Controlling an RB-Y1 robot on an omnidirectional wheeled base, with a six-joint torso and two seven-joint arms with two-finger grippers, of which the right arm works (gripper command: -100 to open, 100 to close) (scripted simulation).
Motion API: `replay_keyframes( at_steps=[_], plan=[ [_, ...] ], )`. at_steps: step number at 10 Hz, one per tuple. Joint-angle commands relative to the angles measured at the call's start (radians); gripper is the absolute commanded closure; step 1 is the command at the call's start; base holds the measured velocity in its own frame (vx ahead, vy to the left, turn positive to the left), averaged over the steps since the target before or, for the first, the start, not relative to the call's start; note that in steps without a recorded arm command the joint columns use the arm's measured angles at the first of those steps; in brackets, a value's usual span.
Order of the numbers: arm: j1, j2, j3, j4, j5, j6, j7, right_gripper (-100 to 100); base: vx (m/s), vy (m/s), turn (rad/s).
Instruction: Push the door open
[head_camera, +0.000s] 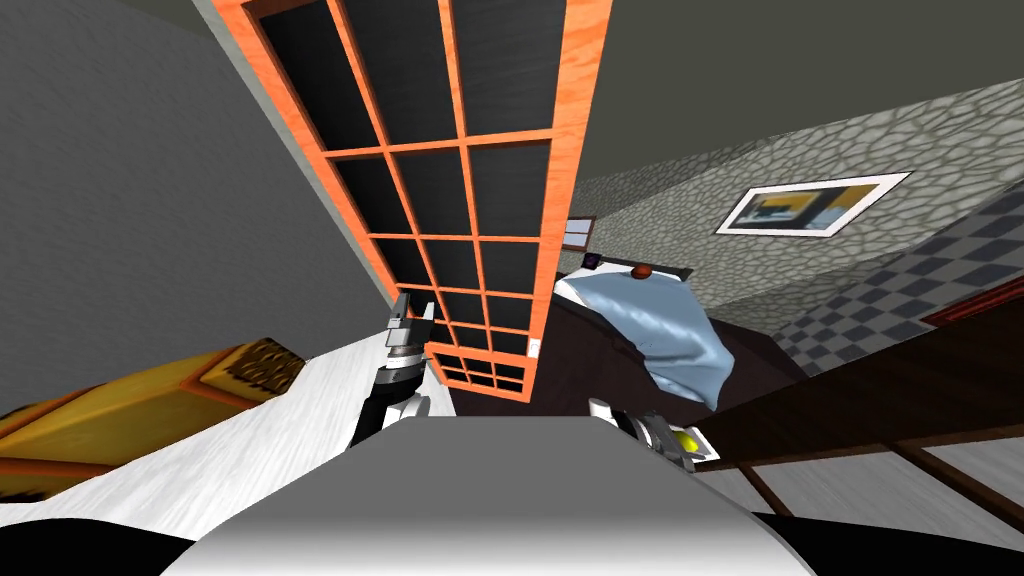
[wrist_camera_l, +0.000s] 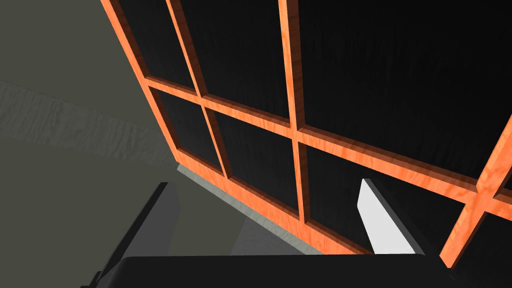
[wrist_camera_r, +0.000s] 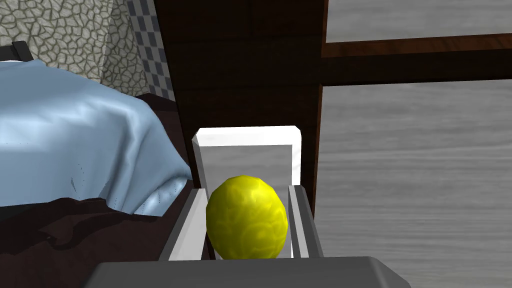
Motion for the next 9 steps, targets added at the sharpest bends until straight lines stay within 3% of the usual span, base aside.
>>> replay_keyframes(
  at_steps=[1, 5, 6, 7, 9],
  plan=[
    [0.002, -0.004, -0.035, -0.012, -0.032, -0.023, 0.019, 100, 0.013, -0.140, 0.145],
    [-0.002, -0.011, -0.093, -0.004, -0.086, -0.069, 0.033, 100, 0.005, -0.167, 0.112],
    [-0.002, -0.009, -0.082, 0.012, -0.077, -0.059, 0.022, 100, -0.003, -0.096, 0.017],
    [-0.003, -0.020, -0.111, 0.019, -0.104, -0.085, 0.023, 100, -0.049, -0.163, 0.073],
    [-0.002, -0.025, -0.129, 0.020, -0.122, -0.100, 0.027, 100, -0.013, -0.189, 0.039]
  ],
)
